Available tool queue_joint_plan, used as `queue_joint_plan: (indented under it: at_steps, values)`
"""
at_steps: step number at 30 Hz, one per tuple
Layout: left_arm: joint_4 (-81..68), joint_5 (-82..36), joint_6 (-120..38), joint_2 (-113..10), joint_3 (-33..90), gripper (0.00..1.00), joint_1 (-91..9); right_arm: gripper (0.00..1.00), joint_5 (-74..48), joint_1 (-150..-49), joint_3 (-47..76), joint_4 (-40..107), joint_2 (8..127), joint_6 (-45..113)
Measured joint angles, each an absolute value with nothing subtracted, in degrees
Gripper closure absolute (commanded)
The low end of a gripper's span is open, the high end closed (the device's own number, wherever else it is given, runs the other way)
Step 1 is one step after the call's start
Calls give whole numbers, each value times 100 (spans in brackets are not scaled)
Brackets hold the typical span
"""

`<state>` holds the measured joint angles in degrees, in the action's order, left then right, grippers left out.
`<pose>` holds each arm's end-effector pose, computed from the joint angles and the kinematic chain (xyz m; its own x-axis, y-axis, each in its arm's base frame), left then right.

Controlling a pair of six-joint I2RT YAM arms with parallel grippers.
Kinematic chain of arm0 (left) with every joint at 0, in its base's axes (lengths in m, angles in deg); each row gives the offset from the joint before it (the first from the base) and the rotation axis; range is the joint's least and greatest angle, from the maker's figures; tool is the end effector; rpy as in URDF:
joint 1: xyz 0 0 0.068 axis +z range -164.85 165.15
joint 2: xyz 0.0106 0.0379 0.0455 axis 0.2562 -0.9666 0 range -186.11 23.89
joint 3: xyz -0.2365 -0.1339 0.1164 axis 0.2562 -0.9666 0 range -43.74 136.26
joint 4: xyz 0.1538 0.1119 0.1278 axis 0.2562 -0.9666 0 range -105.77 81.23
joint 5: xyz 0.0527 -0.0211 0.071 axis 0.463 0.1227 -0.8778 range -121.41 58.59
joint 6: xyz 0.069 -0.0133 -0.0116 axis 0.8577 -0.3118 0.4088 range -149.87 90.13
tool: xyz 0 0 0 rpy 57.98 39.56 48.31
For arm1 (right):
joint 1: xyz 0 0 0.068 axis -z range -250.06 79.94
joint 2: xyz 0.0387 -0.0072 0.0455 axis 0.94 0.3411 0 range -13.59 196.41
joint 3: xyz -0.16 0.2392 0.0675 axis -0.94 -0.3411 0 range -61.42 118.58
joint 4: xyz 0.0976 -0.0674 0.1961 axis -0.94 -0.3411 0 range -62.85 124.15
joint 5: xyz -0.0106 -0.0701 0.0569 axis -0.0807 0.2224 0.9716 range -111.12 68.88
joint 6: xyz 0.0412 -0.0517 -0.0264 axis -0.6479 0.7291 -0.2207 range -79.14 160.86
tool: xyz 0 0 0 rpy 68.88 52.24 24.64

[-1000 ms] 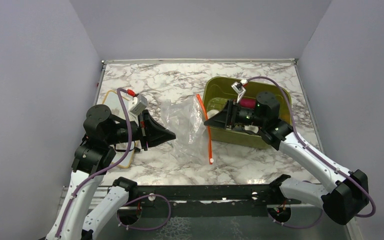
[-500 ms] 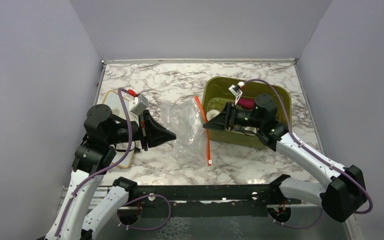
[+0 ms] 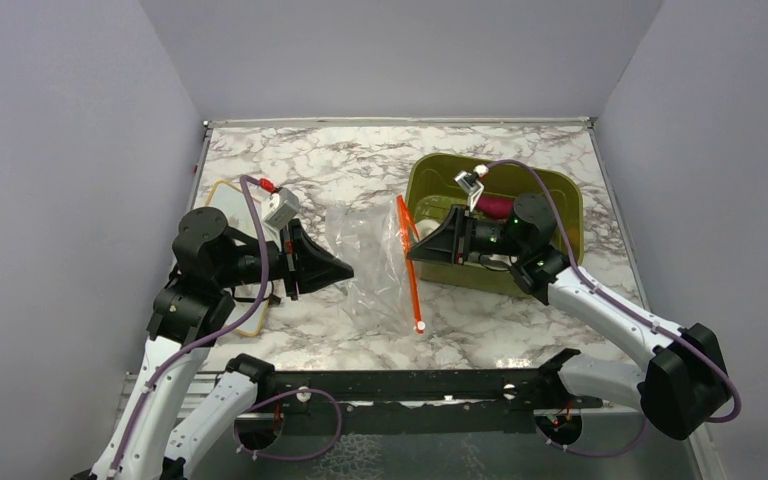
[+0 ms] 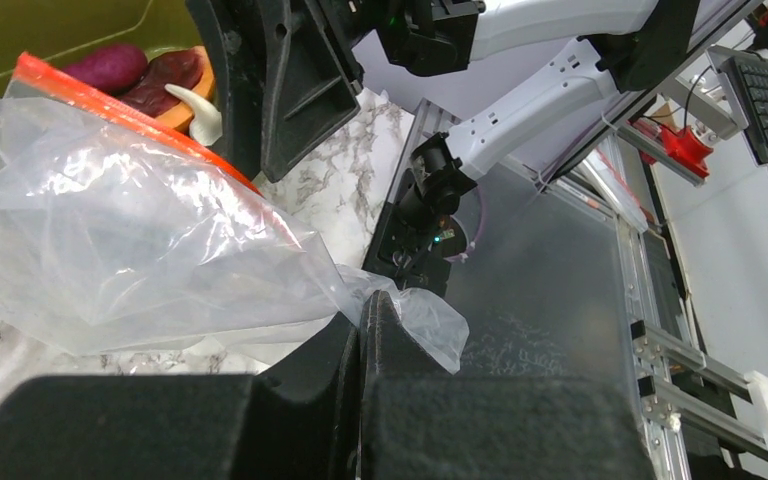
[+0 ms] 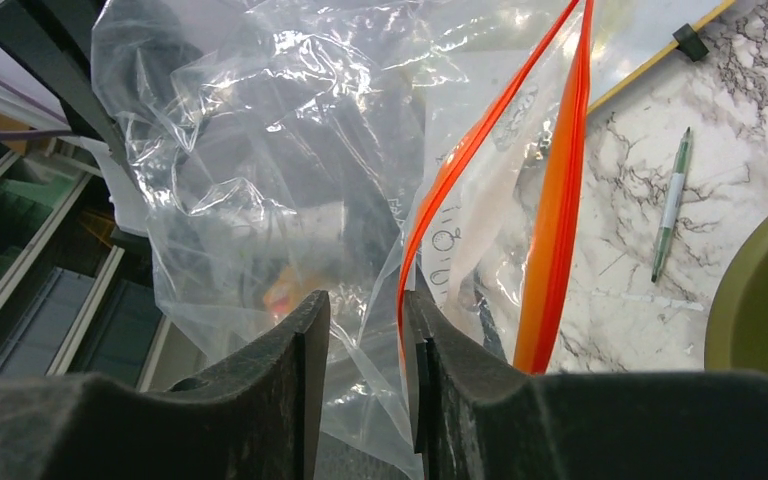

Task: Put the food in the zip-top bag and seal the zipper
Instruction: Pick up the zipper food storage bag at the center of the board.

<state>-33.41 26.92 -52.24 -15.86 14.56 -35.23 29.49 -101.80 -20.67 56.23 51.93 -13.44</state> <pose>0.0606 -0.0758 0.4100 -0.4634 -0.0409 -0.8852 0.8649 0.1966 -0.4619 0.1700 0.1584 0.3364 -0.8276 0.0940 -0.5535 -0.5455 0.0980 0.8323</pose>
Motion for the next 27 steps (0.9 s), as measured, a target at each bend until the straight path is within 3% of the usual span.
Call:
queue_joint_plan:
  at_steps: [3,9,20,25,27]
  values:
    - [-3321,2624,-5209,-1559,1345,100,-3523,70,2955,-10180,-2121,5711,5193,-1375]
    - [-3313,2576,-5202,-1538,1246,100,-3523,61,2776,-10180,-2152,5496,5169,-1165]
    - [-3230,2578,-5204,-1529,1246,100,-3525,66,2486,-10180,-2152,5090,5409,-883]
    - [-3203,2578,-5202,-1527,1246,100,-3547,77,2702,-10180,-2154,5352,5586,-942]
    - [-3188,2576,-5200,-1520,1246,100,-3551,88,2844,-10180,-2156,5521,5660,-993]
